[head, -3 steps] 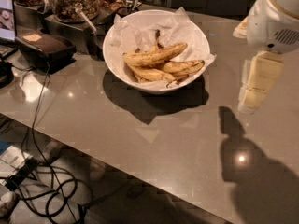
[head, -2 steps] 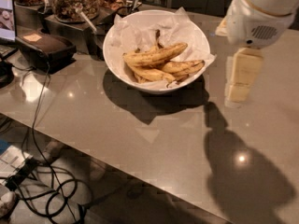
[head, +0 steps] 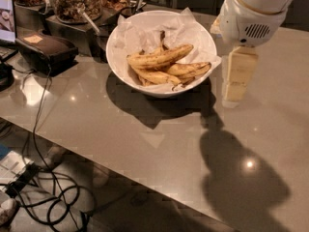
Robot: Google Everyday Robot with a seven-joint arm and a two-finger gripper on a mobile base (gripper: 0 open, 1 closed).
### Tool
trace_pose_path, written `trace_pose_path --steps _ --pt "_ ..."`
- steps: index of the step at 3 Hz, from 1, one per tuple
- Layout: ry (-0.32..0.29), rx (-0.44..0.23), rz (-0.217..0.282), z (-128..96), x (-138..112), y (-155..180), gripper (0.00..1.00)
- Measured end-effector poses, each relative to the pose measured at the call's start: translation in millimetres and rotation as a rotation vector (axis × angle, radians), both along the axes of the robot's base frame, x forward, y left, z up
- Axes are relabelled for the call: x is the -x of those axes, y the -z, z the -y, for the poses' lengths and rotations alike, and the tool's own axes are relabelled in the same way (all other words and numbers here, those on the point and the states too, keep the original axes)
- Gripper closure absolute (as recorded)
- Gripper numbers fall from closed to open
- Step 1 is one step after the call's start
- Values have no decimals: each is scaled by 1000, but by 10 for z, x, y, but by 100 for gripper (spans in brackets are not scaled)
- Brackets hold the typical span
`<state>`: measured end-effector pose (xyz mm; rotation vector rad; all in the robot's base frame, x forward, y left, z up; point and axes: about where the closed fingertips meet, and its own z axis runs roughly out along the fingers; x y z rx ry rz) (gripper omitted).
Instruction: Pick banana from white bowl
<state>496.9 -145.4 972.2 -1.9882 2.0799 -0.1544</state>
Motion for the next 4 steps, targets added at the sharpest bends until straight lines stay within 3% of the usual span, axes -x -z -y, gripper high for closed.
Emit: trace_pose_path --steps 1,3,4 --pt "-39 -18 35 -213 -209 -117 0" --pt "-212 -22 59 -841 -791 -309 0" --pt "-208 -43 80 -876 -807 -346 0"
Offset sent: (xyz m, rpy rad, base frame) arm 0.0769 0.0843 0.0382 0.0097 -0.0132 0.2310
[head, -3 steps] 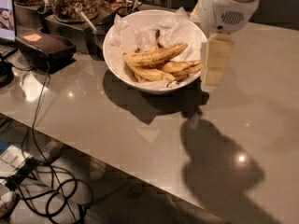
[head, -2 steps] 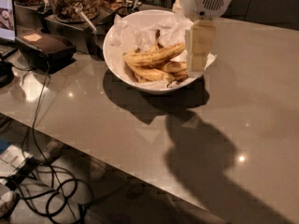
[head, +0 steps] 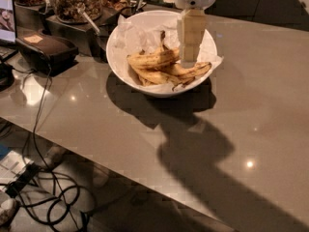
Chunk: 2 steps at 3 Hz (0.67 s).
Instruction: Pick banana from white bowl
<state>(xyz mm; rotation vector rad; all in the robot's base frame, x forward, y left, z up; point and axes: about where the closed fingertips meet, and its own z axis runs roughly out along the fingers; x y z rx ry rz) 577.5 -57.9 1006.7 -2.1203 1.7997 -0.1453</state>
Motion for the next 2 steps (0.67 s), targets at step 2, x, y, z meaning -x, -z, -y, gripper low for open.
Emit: trace_pose_path --steps 2 --pt "36 -51 -58 -129 -275 191 10"
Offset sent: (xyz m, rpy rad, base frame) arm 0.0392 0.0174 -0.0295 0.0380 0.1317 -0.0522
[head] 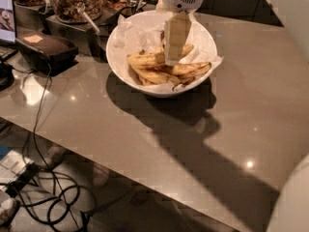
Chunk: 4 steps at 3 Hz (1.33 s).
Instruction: Pick banana from white bowl
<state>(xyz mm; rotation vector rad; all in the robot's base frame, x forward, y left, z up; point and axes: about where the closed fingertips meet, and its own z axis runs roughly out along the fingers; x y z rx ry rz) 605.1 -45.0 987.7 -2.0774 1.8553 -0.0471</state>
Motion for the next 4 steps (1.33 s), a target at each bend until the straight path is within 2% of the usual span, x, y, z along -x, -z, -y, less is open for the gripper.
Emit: trace_pose_path --steps 1,2,4 --pt "1 -1 -21 -104 -149 79 29" --pt "9 -1 -40 -173 -271 175 41" --pt "25 18 -78 -220 -370 395 43"
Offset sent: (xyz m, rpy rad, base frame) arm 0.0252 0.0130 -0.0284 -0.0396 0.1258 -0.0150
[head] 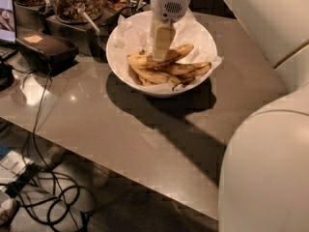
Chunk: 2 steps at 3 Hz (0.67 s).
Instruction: Pick banana from white bowl
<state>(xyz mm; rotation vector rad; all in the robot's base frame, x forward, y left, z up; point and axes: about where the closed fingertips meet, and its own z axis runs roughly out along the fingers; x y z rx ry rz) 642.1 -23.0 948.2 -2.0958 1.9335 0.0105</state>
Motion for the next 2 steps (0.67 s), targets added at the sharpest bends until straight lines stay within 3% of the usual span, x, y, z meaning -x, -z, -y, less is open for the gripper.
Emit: trace_pose_path --steps 2 --pt "7 8 -44 15 67 250 47"
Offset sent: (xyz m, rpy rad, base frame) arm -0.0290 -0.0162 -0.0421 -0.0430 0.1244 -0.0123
